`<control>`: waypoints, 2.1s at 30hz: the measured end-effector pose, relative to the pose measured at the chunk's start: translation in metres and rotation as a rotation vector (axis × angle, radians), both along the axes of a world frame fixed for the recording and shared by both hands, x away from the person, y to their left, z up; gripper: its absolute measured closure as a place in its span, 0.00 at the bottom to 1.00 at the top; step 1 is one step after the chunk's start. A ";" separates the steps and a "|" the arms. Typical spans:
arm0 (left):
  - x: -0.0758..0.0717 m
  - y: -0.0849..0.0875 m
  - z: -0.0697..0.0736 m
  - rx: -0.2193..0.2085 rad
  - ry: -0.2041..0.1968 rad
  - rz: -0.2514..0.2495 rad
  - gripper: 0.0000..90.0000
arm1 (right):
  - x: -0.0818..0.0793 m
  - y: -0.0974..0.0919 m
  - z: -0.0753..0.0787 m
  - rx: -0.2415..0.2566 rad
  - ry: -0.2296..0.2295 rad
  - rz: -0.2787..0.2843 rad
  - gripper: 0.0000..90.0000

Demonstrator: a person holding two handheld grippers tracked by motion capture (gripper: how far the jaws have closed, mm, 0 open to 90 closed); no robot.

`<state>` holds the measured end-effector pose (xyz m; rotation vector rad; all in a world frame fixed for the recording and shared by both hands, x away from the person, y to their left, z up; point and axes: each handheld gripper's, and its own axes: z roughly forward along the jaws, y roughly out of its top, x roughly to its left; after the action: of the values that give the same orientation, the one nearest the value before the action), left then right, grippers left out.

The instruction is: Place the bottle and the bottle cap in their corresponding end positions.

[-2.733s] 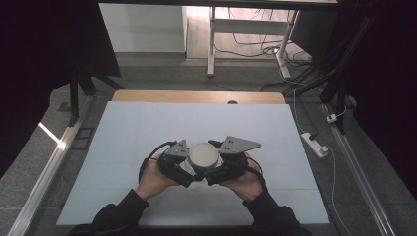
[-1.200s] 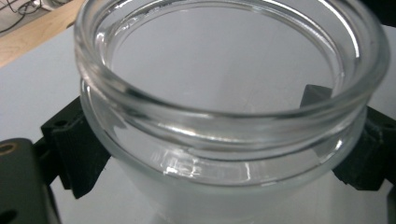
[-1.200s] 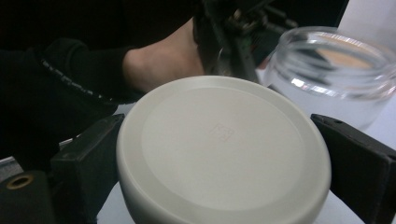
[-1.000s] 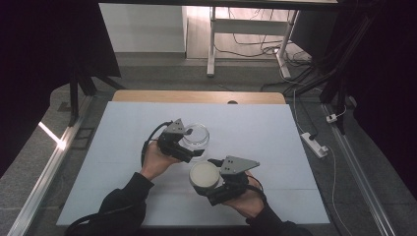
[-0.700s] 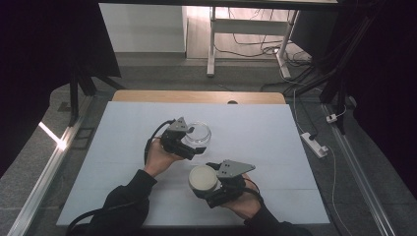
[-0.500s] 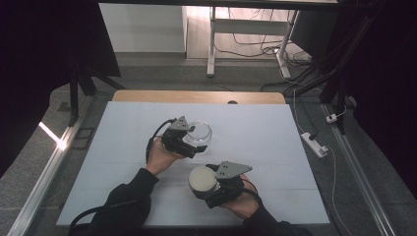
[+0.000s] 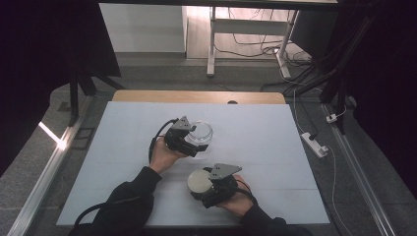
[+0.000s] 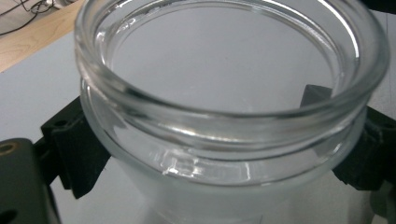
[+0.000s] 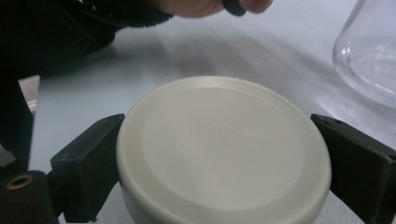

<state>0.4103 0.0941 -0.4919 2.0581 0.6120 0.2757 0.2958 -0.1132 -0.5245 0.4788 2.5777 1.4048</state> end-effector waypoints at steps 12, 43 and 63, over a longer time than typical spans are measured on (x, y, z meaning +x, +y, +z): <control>0.007 -0.001 -0.014 0.019 0.003 0.008 0.08 | 0.008 0.006 -0.012 -0.085 0.018 -0.007 0.08; 0.013 -0.003 -0.027 0.060 0.017 0.007 0.01 | 0.015 0.013 -0.016 -0.171 0.090 -0.019 0.01; -0.002 0.015 -0.014 0.044 0.060 0.032 0.00 | 0.017 0.003 0.002 -0.059 0.118 -0.041 0.00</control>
<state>0.4087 0.1090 -0.5057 2.1063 0.6812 0.2483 0.3125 -0.1097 -0.5226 0.6189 2.6759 1.3217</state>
